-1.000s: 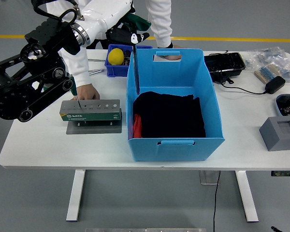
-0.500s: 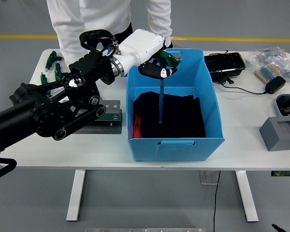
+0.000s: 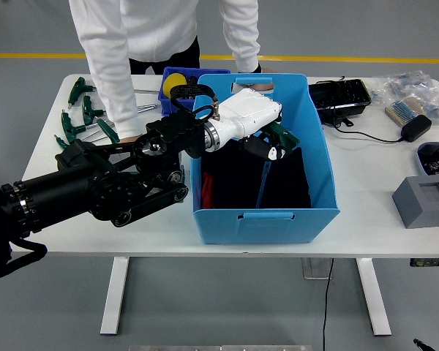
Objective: Lift tool from toolbox,place it in box,lift tool from toolbox,place it in box
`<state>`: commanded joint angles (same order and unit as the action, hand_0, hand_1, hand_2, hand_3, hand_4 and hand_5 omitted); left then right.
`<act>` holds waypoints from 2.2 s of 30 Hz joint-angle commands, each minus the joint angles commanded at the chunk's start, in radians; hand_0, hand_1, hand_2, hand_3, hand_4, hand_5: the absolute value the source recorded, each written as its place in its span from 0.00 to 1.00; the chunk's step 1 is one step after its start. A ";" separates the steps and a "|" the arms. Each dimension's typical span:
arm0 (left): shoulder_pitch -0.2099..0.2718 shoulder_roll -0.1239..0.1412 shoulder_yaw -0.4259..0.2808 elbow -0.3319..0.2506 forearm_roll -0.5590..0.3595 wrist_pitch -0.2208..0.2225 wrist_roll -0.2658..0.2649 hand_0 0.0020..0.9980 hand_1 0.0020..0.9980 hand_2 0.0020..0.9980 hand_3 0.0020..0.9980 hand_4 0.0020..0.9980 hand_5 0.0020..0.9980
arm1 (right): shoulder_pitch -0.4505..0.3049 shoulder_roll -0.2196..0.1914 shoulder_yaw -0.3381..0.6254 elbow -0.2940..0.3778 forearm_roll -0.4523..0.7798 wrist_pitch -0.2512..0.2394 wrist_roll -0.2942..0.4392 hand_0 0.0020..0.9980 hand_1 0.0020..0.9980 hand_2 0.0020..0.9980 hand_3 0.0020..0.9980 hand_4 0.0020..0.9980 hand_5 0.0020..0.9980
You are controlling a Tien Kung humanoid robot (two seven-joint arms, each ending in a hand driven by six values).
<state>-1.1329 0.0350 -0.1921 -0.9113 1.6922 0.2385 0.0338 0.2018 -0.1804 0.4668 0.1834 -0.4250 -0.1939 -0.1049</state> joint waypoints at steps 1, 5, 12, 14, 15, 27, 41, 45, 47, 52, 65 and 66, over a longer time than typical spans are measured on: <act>-0.003 -0.004 0.003 0.007 -0.012 -0.002 -0.008 0.18 0.03 0.08 0.11 0.61 0.60 | 0.000 0.000 0.000 0.000 -0.001 0.000 0.000 0.62 0.59 0.67 0.57 0.84 0.70; -0.018 -0.022 0.017 0.037 -0.096 -0.034 -0.044 0.18 0.03 0.08 0.11 0.61 0.60 | 0.004 -0.003 0.004 0.000 -0.006 -0.001 0.000 0.62 0.59 0.67 0.57 0.84 0.70; -0.034 -0.035 0.021 0.085 -0.193 -0.061 -0.099 0.29 0.35 0.44 0.50 0.83 0.76 | 0.014 -0.007 -0.002 0.000 0.003 -0.003 0.005 0.62 0.59 0.67 0.57 0.84 0.70; -0.037 -0.035 0.021 0.094 -0.201 -0.058 -0.111 0.42 0.53 0.62 0.64 0.88 0.80 | 0.015 -0.008 -0.002 0.000 0.003 -0.004 0.005 0.62 0.59 0.67 0.57 0.84 0.70; -0.038 -0.035 0.021 0.097 -0.203 -0.056 -0.115 0.42 0.53 0.62 0.64 0.88 0.80 | 0.016 -0.009 -0.002 0.000 0.004 -0.004 0.006 0.62 0.59 0.67 0.57 0.84 0.70; -0.046 -0.035 0.004 0.108 -0.191 -0.027 -0.154 0.52 0.62 0.75 0.75 0.92 0.80 | 0.019 -0.013 -0.002 0.000 0.005 -0.006 0.007 0.62 0.59 0.67 0.57 0.84 0.70; 0.046 0.032 -0.178 -0.032 0.032 -0.032 -0.127 0.52 0.62 0.73 0.73 0.93 0.81 | 0.010 -0.010 -0.014 -0.003 0.036 -0.008 0.014 0.62 0.58 0.67 0.57 0.83 0.69; 0.127 0.105 -0.306 -0.091 0.127 -0.041 -0.099 0.50 0.61 0.67 0.71 0.93 0.81 | 0.003 -0.009 -0.012 -0.003 0.043 -0.008 0.017 0.62 0.59 0.67 0.57 0.83 0.69; 0.175 0.144 -0.383 -0.124 0.161 -0.045 -0.082 0.50 0.61 0.67 0.71 0.93 0.81 | -0.001 -0.007 0.003 -0.003 0.031 -0.008 0.015 0.62 0.59 0.67 0.57 0.83 0.69; 0.302 0.214 -0.576 -0.206 0.220 -0.042 -0.045 0.50 0.59 0.65 0.69 0.93 0.81 | -0.005 -0.004 0.021 -0.003 0.009 -0.008 0.010 0.62 0.59 0.67 0.57 0.83 0.69; 0.619 0.255 -0.999 -0.341 0.355 -0.036 0.038 0.48 0.58 0.64 0.70 0.94 0.80 | -0.008 0.005 0.043 -0.003 -0.012 -0.006 0.004 0.62 0.59 0.67 0.57 0.83 0.69; 0.626 0.255 -1.002 -0.337 0.367 -0.037 0.038 0.48 0.58 0.64 0.70 0.94 0.80 | -0.009 0.006 0.042 -0.003 -0.013 -0.006 0.003 0.62 0.59 0.67 0.57 0.83 0.69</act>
<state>-0.5070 0.2896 -1.1940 -1.2479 2.0596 0.2015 0.0720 0.1932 -0.1747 0.5092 0.1800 -0.4377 -0.1998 -0.1016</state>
